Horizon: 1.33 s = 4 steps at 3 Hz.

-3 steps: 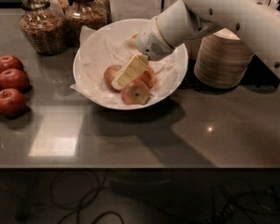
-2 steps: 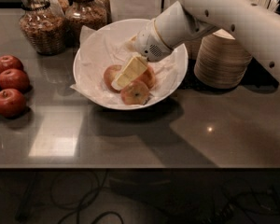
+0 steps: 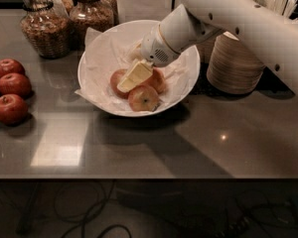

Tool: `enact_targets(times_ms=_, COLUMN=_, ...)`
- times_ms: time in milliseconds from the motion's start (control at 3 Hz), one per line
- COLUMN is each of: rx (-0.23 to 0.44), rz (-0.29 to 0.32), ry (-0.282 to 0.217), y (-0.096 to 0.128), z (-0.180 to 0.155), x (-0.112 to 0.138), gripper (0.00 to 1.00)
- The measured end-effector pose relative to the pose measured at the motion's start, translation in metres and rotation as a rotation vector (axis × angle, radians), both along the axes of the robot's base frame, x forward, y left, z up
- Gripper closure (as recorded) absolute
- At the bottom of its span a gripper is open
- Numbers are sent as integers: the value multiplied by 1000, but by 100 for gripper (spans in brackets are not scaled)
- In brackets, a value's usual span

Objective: Pick apple from white bowl

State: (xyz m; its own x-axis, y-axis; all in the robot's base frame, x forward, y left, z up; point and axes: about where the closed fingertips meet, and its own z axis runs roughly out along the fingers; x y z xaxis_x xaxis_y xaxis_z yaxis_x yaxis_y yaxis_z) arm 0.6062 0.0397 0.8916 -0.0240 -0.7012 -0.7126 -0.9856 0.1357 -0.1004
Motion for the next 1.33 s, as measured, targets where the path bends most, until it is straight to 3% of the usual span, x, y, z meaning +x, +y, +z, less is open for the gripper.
enact_targets(times_ms=1333, rx=-17, rz=0, ry=54, y=3, z=-15, x=-5, gripper=34)
